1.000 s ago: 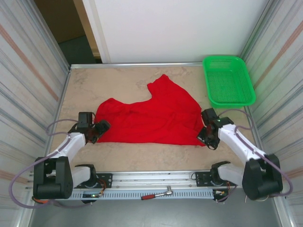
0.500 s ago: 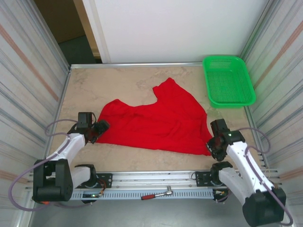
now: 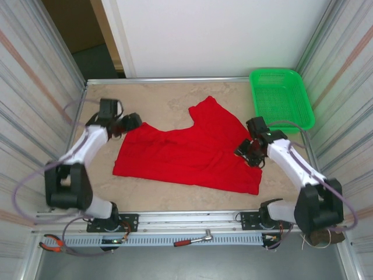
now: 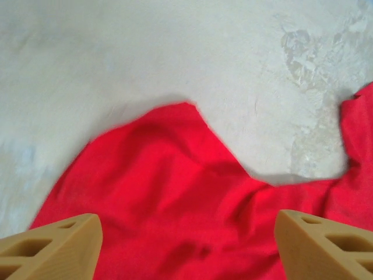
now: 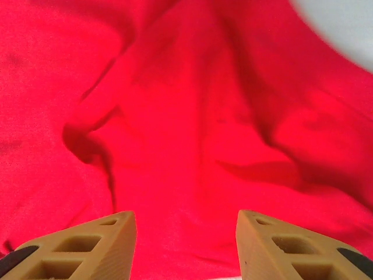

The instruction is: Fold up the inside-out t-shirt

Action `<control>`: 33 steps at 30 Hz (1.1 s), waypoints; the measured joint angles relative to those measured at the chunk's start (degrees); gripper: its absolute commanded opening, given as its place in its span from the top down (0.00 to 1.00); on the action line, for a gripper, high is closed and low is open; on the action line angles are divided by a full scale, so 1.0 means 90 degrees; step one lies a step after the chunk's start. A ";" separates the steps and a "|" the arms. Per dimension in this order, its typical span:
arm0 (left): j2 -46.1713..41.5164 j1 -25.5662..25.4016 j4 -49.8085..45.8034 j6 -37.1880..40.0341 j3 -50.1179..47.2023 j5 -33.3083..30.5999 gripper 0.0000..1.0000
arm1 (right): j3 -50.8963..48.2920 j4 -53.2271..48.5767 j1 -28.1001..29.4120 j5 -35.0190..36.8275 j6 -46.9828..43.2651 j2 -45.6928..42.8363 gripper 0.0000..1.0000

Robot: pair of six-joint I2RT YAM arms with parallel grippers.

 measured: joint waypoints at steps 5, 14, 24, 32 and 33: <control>0.1902 -0.0644 -0.0784 0.1540 0.1877 -0.0957 0.30 | -0.0005 0.0590 0.0153 -0.0083 -0.0243 0.0646 0.53; 0.3055 -0.1022 -0.1654 0.3191 0.2715 -0.2361 0.32 | -0.0675 0.1124 -0.0223 -0.0163 -0.0338 0.0906 0.53; 0.3708 -0.1600 -0.1491 0.4260 0.2812 -0.3398 0.44 | -0.0833 0.1382 -0.0384 -0.0187 -0.0342 0.1175 0.53; 0.3939 -0.1600 -0.1394 0.4612 0.3072 -0.3640 0.65 | -0.0833 0.1389 -0.0384 -0.0185 -0.0338 0.1246 0.54; 0.3995 -0.1600 -0.1396 0.4648 0.3123 -0.3672 0.69 | -0.0833 0.1389 -0.0386 -0.0185 -0.0338 0.1251 0.54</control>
